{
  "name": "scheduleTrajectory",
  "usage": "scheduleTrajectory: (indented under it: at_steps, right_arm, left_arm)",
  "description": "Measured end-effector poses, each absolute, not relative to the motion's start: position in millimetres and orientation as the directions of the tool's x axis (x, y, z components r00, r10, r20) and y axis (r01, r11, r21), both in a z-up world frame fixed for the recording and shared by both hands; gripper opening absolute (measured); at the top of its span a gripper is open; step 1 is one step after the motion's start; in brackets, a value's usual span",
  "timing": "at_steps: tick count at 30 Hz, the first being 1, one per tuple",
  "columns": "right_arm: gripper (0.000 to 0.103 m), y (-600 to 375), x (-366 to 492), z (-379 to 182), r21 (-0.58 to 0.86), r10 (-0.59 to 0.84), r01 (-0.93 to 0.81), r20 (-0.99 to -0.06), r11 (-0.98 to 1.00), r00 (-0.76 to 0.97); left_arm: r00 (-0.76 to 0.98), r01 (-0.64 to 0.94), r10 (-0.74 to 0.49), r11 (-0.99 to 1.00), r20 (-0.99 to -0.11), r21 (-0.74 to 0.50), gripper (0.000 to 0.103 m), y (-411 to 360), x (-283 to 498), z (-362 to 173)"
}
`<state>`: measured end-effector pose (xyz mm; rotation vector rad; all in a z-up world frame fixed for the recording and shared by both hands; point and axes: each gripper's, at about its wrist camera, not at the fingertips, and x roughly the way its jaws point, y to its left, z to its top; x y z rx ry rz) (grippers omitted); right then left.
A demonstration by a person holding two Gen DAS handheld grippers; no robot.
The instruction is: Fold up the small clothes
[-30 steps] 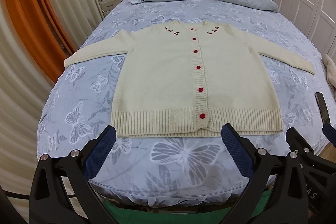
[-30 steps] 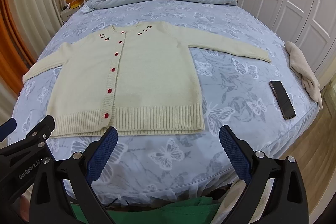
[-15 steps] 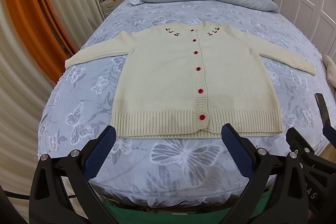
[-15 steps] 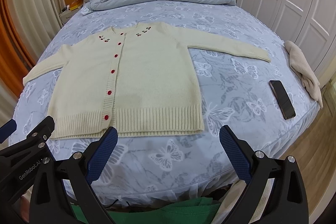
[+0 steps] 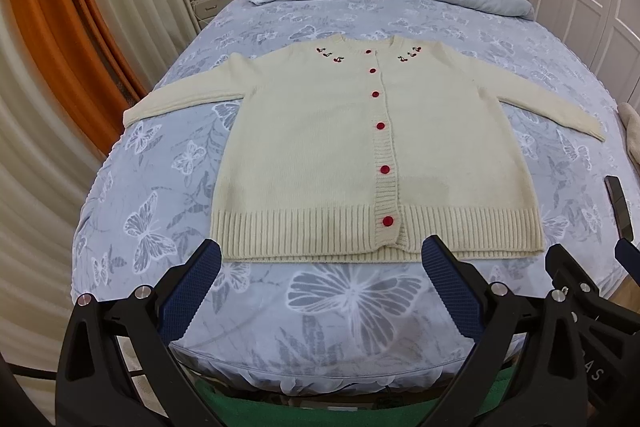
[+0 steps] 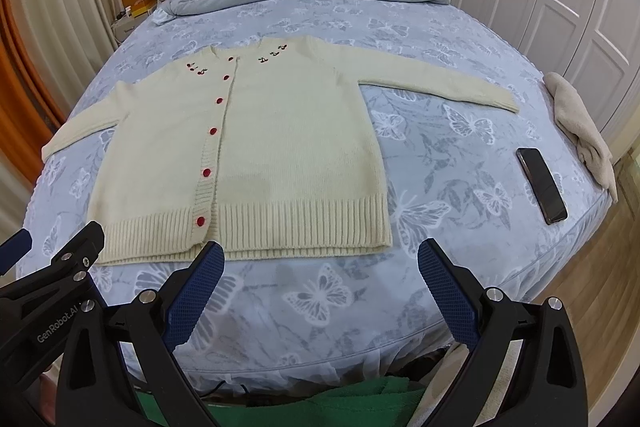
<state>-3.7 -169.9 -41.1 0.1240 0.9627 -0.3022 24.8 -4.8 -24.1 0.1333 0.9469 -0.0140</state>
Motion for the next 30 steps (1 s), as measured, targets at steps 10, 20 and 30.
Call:
scheduleTrajectory:
  at_steps: [10,20,30]
  right_arm:
    - [0.096,-174.5,9.9,-57.4,-0.023,-0.182,0.305,-0.845,0.952,0.504]
    - [0.096,-288.1,55.3,-84.9,0.187,-0.052,0.394,-0.850,0.900,0.524]
    - [0.090,-518.8,145.7,-135.0,0.360,-0.094,0.649,-0.826,0.671,0.556]
  left_arm:
    - [0.567,0.061,0.063,0.991,-0.821,0.119,0.098,-8.6,37.2,-37.9]
    - [0.603,-0.016,0.033,0.999,-0.797,0.029,0.098,15.7,58.2,-35.5]
    - [0.576,-0.024,0.103,0.994,-0.811,0.108,0.098,11.8,86.9,-56.6]
